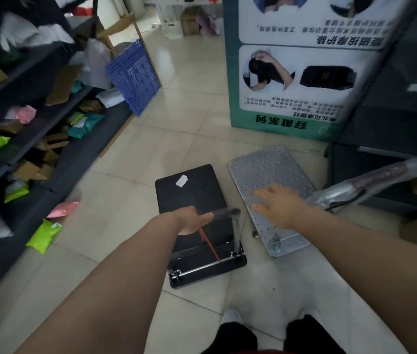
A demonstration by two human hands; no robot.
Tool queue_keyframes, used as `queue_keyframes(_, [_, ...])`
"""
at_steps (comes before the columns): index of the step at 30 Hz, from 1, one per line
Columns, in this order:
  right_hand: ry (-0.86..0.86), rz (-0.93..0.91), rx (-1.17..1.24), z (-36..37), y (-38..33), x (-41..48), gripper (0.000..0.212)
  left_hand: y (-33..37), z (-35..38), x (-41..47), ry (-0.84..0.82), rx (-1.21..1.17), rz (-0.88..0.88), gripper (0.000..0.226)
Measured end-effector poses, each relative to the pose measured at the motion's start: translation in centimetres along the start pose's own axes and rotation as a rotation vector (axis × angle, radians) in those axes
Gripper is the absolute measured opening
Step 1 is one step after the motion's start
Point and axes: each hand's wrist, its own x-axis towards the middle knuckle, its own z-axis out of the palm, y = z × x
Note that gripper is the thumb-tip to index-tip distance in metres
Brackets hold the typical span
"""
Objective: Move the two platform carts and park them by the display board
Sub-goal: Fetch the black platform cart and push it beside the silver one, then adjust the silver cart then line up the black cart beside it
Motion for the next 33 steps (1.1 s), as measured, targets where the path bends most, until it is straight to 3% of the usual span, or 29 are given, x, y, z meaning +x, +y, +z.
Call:
queue_keyframes(5, [-0.019, 0.061, -0.032, -1.2, 6.0, -0.4, 0.055, 2.2, -0.4, 2.2, 0.018, 0.124, -0.087, 0.09])
queue_keyframes(11, [-0.049, -0.001, -0.067, -2.2, 11.7, -0.6, 0.055, 6.9, -1.2, 2.5, 0.047, 0.237, -0.193, 0.078])
queue_keyframes(16, [-0.012, -0.024, -0.081, -3.4, 16.6, -1.0, 0.045, 17.9, -0.9, 2.2, 0.097, 0.155, 0.026, 0.053])
queue_keyframes(19, [-0.022, -0.061, -0.07, -3.8, 20.0, -1.5, 0.037, 23.8, 0.8, 2.2, 0.129, 0.087, 0.121, 0.054])
queue_keyframes(22, [0.027, -0.033, -0.147, -4.3, 23.9, -1.8, 0.035, 28.2, 2.7, 2.4, 0.046, 0.091, 0.206, 0.059])
queue_keyframes(29, [0.048, -0.019, -0.094, -4.7, 30.3, -1.8, 0.041, 35.7, 6.8, 3.6, 0.07, 0.113, 0.287, 0.049])
queue_keyframes(33, [0.04, 0.102, -0.091, -5.3, 32.7, -1.0, 0.048, 37.4, 8.4, 4.9, 0.121, 0.093, 0.251, 0.036])
